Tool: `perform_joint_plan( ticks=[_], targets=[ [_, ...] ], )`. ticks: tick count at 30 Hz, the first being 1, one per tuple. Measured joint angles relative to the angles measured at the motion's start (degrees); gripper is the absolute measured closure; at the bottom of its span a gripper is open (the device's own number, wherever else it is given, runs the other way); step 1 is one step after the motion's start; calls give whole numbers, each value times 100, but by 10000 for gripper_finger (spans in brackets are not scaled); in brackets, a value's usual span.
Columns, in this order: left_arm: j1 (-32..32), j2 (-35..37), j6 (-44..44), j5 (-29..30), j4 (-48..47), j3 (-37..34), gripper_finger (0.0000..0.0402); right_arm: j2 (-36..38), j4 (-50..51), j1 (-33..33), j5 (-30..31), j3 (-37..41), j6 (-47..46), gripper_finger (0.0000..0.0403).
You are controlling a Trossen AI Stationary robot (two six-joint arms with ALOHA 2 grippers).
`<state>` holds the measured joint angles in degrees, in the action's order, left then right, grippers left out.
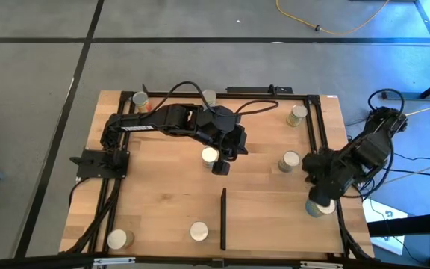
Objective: Pick and place cans onto a shelf
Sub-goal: Put the bottom canned cherries can on the shelf
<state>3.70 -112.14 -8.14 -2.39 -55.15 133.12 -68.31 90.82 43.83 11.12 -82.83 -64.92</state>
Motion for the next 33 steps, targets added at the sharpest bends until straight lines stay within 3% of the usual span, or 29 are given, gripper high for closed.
perform_joint_plan(
  ticks=[15, 24, 33],
  targets=[
    [-9, 2, 2, 0, -49, 0, 401, 91, -74, -2, -827, 682, 81, 398],
    [-10, 2, 1, 0, -62, 0, 401, 93, -82, 21, -1661, 708, 79, 398],
    [-11, 2, 2, 0, -114, 0, 401, 96, -188, 282, -1936, 708, -111, 398]
  ],
)
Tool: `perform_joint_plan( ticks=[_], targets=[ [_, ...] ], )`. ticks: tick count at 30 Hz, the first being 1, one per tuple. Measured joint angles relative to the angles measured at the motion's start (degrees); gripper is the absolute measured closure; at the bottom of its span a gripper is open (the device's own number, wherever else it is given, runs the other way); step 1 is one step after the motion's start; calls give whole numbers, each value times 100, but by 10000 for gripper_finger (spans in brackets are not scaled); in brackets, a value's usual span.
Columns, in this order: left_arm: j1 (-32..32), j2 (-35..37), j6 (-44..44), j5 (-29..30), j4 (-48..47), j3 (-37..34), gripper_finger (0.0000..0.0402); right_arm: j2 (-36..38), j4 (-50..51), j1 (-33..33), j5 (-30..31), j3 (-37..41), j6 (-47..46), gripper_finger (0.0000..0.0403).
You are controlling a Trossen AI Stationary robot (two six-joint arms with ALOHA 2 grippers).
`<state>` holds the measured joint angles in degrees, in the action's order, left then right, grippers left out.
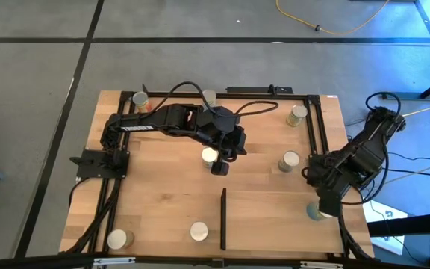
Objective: Pick and place cans onto a shelf
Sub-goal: Put the bottom canned cherries can on the shelf
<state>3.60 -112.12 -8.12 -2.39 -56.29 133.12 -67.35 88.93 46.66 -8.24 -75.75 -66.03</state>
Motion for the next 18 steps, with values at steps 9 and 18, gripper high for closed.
perform_joint_plan(
  ticks=[9, 18],
  targets=[
    [0, 0, 0, 2, -37, 0, 401, 0, -648, 322, -14, 0, -138, 398],
    [0, 2, 2, 0, -35, 0, 401, 0, -1055, 550, -96, 0, -389, 398]
  ],
)
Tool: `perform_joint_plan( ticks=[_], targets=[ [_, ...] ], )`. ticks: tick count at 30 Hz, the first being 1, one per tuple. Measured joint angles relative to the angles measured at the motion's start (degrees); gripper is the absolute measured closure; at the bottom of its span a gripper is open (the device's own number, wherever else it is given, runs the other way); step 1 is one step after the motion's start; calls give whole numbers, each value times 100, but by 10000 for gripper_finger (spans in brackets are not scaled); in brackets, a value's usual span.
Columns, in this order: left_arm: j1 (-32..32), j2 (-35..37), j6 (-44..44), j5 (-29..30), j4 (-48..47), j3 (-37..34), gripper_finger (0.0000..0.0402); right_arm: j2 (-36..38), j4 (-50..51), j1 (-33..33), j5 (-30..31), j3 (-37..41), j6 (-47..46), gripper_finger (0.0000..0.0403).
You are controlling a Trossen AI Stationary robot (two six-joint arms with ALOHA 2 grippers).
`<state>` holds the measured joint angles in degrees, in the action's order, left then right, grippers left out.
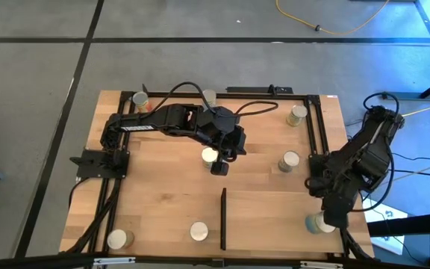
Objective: Pick and place cans onto a shelf
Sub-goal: Put the bottom canned cherries can on the shelf
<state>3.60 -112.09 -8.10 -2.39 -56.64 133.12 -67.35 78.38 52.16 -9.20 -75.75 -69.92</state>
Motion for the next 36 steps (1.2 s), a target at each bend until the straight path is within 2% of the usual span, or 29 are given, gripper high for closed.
perform_joint_plan(
  ticks=[8, 14, 18, 25, 31, 36],
  targets=[
    [0, 0, 0, 0, 2, 0, 401, 0, -211, 168, -94, 0, -197, 398],
    [0, 0, 0, 1, 3, 0, 401, -2, 13, 111, 770, -283, 38, 398],
    [0, 0, 5, 0, 4, 0, 401, -3, -440, 53, 1114, -365, 314, 398],
    [0, 0, 7, 0, -20, 0, 401, -426, -928, -142, 891, -367, 986, 398],
    [0, 0, 12, 0, -25, 0, 401, -834, -920, -205, 208, -367, 906, 398],
    [0, 0, 17, 1, -33, 0, 401, -956, -930, -208, -99, -367, 578, 398]
  ],
)
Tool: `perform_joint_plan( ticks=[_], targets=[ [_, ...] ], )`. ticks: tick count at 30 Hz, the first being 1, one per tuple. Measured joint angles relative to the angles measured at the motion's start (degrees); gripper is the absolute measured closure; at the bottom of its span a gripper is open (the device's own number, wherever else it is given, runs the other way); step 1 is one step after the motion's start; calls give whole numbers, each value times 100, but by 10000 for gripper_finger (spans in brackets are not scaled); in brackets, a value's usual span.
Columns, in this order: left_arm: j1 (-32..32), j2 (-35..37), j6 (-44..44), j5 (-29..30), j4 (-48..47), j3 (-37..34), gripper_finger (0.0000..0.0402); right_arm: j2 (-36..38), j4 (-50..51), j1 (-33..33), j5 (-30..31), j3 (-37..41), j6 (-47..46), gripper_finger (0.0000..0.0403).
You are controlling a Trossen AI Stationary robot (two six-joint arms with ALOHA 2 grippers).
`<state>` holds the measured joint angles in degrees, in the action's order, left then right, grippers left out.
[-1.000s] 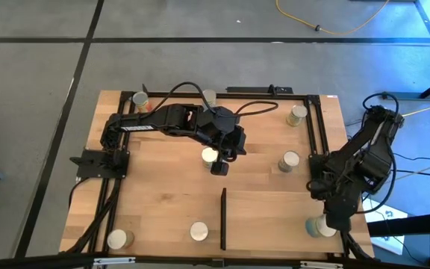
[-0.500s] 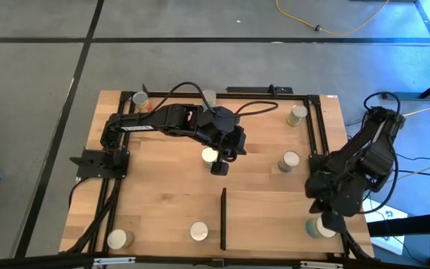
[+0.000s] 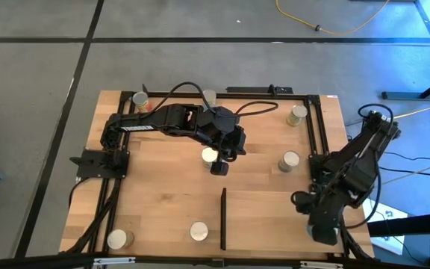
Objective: Pick and place cans onto a shelf
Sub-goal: Put the bottom canned cherries can on the shelf, then put the canned cherries can on the shelf aligned with the other canned cherries
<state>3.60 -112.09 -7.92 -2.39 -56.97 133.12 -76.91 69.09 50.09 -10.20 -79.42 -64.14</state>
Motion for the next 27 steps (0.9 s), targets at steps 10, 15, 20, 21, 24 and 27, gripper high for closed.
perform_joint_plan(
  ticks=[10, 15, 20, 21, 24, 27],
  targets=[
    [0, 0, -13, -1, 0, 0, 401, -2, -77, 174, -214, 0, -702, 398],
    [1, 0, -15, -1, -1, 0, 401, -2, -75, 247, -203, 0, -767, 398],
    [2, 0, -40, 128, 0, 0, 401, -2, -54, 247, -28, -193, -552, 398],
    [8, 0, -72, 197, 0, 0, 401, -2, -26, 247, 99, -306, -453, 398],
    [30, 55, -123, 296, -66, -7, 401, -2, 89, 247, 554, -681, -227, 398],
    [34, 123, -24, 300, -235, 2, 401, 4, 385, 245, 1176, -1049, 24, 398]
  ],
)
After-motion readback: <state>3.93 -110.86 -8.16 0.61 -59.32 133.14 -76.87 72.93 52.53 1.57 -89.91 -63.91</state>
